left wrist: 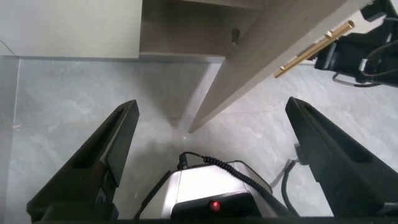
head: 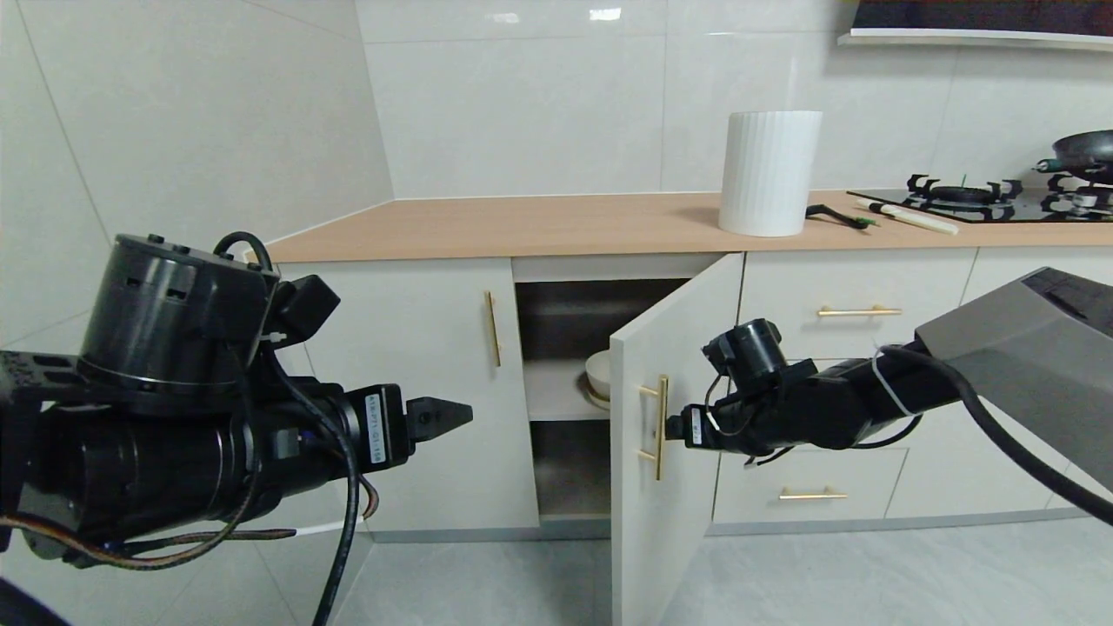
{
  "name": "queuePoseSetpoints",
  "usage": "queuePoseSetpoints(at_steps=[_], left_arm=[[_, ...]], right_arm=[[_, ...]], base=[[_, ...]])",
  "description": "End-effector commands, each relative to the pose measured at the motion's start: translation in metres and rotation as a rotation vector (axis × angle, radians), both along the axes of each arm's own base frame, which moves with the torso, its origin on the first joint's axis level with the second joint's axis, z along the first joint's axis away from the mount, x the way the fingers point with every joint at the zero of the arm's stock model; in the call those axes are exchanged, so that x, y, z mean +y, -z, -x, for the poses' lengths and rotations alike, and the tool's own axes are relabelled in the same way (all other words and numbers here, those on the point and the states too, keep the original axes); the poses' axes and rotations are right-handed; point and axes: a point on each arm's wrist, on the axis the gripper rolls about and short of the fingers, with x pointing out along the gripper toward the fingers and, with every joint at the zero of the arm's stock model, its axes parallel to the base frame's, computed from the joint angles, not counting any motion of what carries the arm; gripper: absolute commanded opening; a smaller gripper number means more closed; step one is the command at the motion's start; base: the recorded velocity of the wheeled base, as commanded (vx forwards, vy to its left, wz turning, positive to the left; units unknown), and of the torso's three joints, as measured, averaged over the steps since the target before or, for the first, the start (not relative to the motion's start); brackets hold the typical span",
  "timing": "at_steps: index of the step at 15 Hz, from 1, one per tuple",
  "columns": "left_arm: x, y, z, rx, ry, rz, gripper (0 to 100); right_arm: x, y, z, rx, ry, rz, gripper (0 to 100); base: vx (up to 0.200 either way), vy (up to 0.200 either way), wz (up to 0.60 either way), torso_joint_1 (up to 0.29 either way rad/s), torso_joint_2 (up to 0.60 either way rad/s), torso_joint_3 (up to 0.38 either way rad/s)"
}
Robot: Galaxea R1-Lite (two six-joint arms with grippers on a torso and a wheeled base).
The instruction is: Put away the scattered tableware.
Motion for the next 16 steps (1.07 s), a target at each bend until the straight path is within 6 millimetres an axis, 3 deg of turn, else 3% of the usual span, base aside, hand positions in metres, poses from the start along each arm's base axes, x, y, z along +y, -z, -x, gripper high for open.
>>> queuePoseSetpoints(at_steps=[1,4,13,16], left_arm=[[-0.001,0.002,-0.002,0.008,-0.001,-0.005,100],[-0.002,0.003,-0.003,0.01,-0.001,-0.008,100],[-0.002,0.004,-0.003,0.013,0.0,-0.009,100],[-0.002,0.003,-0.003,0.012,-0.002,-0.008,100]], right_arm=[[0.005,0.01,-0.005,0.015,0.002,0.0,100],[0.007,0.01,-0.007,0.016,0.019,-0.02,100],[0.014,0.013,-0.014,0.003,0.064,-0.085,100],[0.021,0.013,-0.019,0.011,0.108,-0.142,100]], base=[[0.0,0.0,0.0,0.0,0.0,0.0],[0.0,0.0,0.0,0.0,0.0,0.0],[0.2,0.0,0.0,0.003,0.0,0.003],[0.0,0.0,0.0,0.0,0.0,0.0]])
